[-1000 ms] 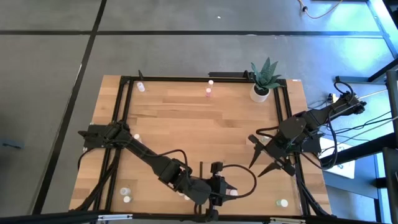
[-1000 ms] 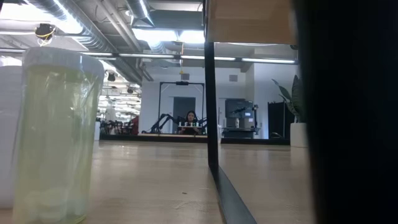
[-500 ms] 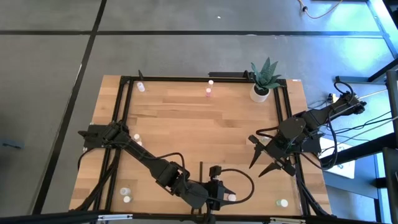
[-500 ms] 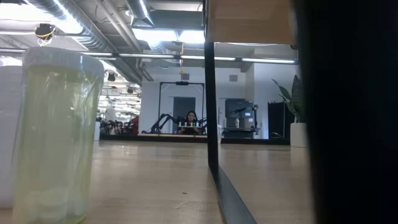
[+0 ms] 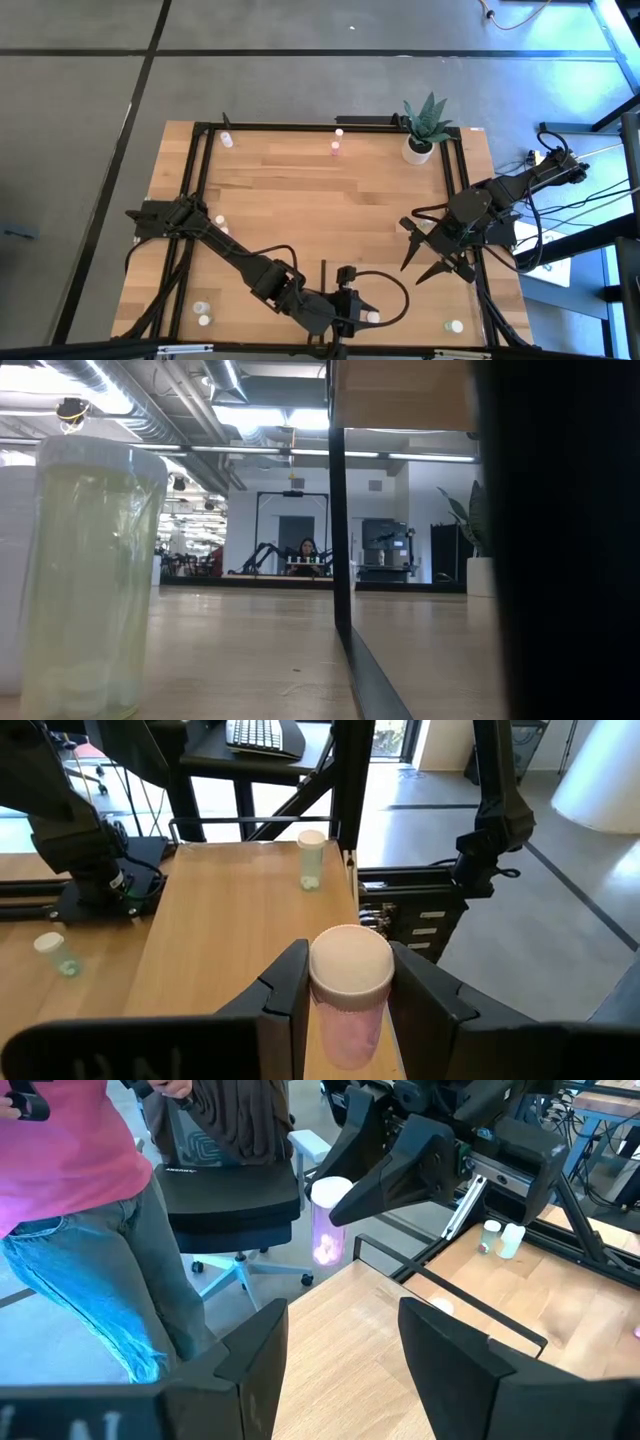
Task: Pick and place medicine bottles onto shelf by color
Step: Put the bottom right pink pill bottle on the shelf
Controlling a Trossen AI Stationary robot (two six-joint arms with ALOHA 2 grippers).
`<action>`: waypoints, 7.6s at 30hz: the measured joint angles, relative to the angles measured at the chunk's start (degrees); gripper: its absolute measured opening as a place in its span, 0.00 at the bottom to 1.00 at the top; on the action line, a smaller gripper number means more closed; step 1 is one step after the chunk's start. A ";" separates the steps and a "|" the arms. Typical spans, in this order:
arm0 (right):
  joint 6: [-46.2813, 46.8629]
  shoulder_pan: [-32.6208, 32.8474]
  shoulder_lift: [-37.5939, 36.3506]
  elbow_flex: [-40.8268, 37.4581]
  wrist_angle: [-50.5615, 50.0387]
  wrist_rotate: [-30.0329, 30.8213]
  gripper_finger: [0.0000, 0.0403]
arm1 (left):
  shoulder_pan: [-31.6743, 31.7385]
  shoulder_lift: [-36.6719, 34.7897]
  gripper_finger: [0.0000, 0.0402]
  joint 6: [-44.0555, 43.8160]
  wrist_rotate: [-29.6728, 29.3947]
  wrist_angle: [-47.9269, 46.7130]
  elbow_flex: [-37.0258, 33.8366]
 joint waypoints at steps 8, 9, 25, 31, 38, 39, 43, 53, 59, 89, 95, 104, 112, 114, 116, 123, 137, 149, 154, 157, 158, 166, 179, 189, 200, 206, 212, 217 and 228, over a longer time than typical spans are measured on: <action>0.00 0.00 0.00 0.00 0.01 -0.02 0.48 | 0.59 0.94 0.24 1.41 1.52 0.84 0.00; 0.00 0.00 0.00 0.00 -0.03 -0.02 0.48 | 0.91 1.29 0.24 1.48 1.70 1.56 0.00; 0.02 -0.01 -0.01 0.00 -0.37 -3.98 0.48 | 4.01 2.05 0.24 4.58 5.40 3.87 0.00; 0.01 0.00 -0.02 0.00 -0.37 -3.96 0.48 | 4.35 2.08 0.24 4.58 5.38 4.97 0.00; 0.01 0.00 -0.01 0.00 -0.37 -3.93 0.48 | 4.59 2.10 0.24 4.63 5.40 6.46 0.00; 0.01 0.00 -0.01 0.00 -0.37 -3.93 0.48 | 4.69 2.10 0.24 4.89 5.40 6.42 0.00; 0.00 0.00 -0.01 0.00 -0.38 -3.93 0.48 | 5.05 2.87 0.24 6.11 6.34 8.01 0.07; 0.07 -0.01 0.00 0.00 -1.09 -3.92 0.48 | 6.05 4.04 0.24 6.07 8.79 8.10 0.04; 0.02 0.00 -0.02 0.00 -1.07 -4.01 0.48 | 6.18 4.49 0.24 6.10 10.75 10.67 0.09; 0.20 -0.02 -0.02 0.00 -2.33 -3.93 0.48 | 0.26 6.19 0.24 -0.66 3.63 5.70 0.00; 0.22 -0.01 -0.02 0.00 -2.29 -3.92 0.48 | -0.34 6.15 0.24 -1.48 3.58 5.05 0.00; 0.24 -0.01 -0.02 0.00 -2.12 -3.90 0.48 | -1.68 4.94 0.24 -0.11 0.77 0.39 0.00; 0.54 -0.01 -0.01 0.00 -1.94 -3.89 0.48 | -2.42 4.09 0.24 -0.06 0.61 -2.00 0.00; 0.55 -0.01 -0.02 0.00 -1.78 -3.89 0.48 | -2.59 4.09 0.24 -0.02 0.58 -2.12 0.00; 0.59 -0.02 -0.02 0.00 -1.81 -3.89 0.48 | -2.87 4.09 0.24 -0.01 0.57 -2.39 0.00; 0.66 -0.01 -0.02 0.00 -1.79 -3.89 0.48 | -3.63 3.05 0.24 -0.01 -1.35 -5.52 0.00; 0.50 -0.01 0.00 0.00 0.10 -3.87 0.48 | -3.43 -0.73 0.24 -0.15 -0.86 -3.66 -6.61; 0.48 -0.01 0.00 0.00 0.23 -3.85 0.48 | -2.91 -8.46 0.24 0.57 -1.50 12.39 -22.58; 0.48 -0.02 0.00 0.00 0.22 -3.85 0.48 | -2.59 -8.41 0.24 1.12 -1.49 12.56 -22.64; 0.48 -0.02 0.00 0.00 0.20 -3.85 0.48 | -2.45 -8.39 0.24 1.14 -1.49 12.96 -22.64; 0.48 -0.02 -0.01 0.00 0.20 -3.85 0.48 | -2.44 -8.37 0.24 1.12 -1.49 13.13 -22.64; 0.47 -0.02 0.00 0.00 0.17 -3.85 0.48 | -2.16 -8.36 0.24 -0.43 -2.67 13.25 -22.64; 0.46 -0.02 0.00 0.00 0.11 -3.85 0.48 | -2.35 -8.26 0.24 -4.86 -7.52 13.27 -22.64; 0.46 0.00 0.00 0.00 0.11 -3.85 0.48 | -2.73 -7.93 0.24 -7.48 -10.14 12.54 -22.64; 0.46 0.00 0.00 0.00 0.11 -3.87 0.48 | -3.08 -6.40 0.24 -8.04 -10.78 13.71 -22.64; 0.46 -0.02 -0.02 0.00 0.13 -3.87 0.48 | -3.33 -6.12 0.24 -7.90 -10.87 13.35 -22.64; 0.45 -0.01 -0.01 0.00 0.12 -3.87 0.48 | -3.74 -6.12 0.24 -7.92 -12.29 12.46 -22.64; 0.46 -0.01 -0.01 0.00 0.11 -3.87 0.48 | -3.87 -6.12 0.24 -8.20 -12.42 12.37 -22.64; 0.44 -0.02 0.00 0.00 0.11 -3.87 0.48 | -4.94 -6.12 0.24 -9.02 -14.10 12.37 -22.64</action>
